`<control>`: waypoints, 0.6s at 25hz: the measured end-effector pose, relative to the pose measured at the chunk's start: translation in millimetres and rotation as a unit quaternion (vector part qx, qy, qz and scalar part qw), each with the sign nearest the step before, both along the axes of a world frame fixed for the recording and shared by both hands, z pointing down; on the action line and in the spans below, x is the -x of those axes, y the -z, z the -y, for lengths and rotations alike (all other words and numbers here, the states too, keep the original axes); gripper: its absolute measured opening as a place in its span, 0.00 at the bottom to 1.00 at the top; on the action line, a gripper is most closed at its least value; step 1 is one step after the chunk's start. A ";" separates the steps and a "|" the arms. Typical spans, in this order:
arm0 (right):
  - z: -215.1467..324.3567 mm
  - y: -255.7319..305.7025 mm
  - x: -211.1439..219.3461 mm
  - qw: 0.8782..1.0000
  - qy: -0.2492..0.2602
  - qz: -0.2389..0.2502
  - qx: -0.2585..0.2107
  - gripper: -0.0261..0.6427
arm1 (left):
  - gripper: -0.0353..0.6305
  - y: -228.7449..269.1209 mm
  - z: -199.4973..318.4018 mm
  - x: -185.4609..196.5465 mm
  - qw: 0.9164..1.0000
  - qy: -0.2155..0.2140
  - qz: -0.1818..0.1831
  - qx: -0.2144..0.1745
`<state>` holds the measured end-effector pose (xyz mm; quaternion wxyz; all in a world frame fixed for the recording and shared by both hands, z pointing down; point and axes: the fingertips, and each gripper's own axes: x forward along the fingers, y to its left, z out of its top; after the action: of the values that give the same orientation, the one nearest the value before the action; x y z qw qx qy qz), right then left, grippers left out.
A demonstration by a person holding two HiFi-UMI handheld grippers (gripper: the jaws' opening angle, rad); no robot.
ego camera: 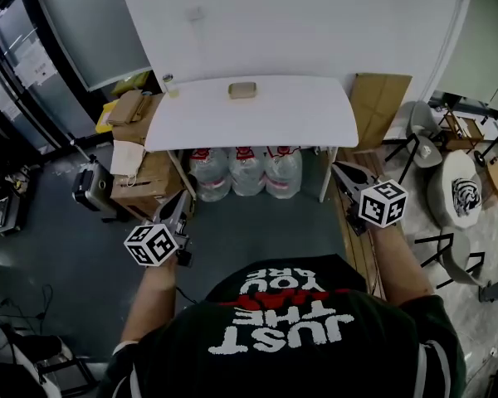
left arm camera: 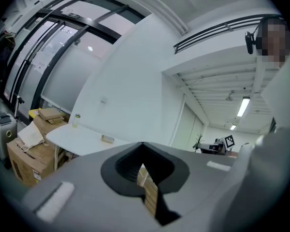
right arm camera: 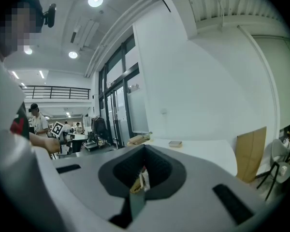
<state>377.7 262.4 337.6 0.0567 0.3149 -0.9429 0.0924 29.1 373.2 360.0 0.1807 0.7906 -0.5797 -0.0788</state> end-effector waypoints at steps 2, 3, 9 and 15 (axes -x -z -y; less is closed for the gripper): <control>9.4 -1.4 -7.4 1.000 0.005 0.000 -0.001 0.04 | 0.05 -2.8 6.6 -12.5 1.000 -0.003 0.007 0.004; 14.8 -3.1 -8.5 1.000 0.006 -0.001 -0.001 0.04 | 0.05 -4.0 10.5 -15.2 1.000 -0.004 0.010 0.005; 57.8 -20.1 20.9 1.000 0.008 -0.011 0.010 0.04 | 0.05 -10.8 48.5 13.2 1.000 -0.005 0.007 0.005; 135.0 -38.1 91.9 1.000 -0.002 -0.022 0.003 0.04 | 0.05 -42.0 136.4 84.1 1.000 -0.029 0.011 0.002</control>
<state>285.8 127.4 375.7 0.0785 0.3190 -0.9404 0.0883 -55.0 236.8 402.0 0.1782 0.8073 -0.5590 -0.0633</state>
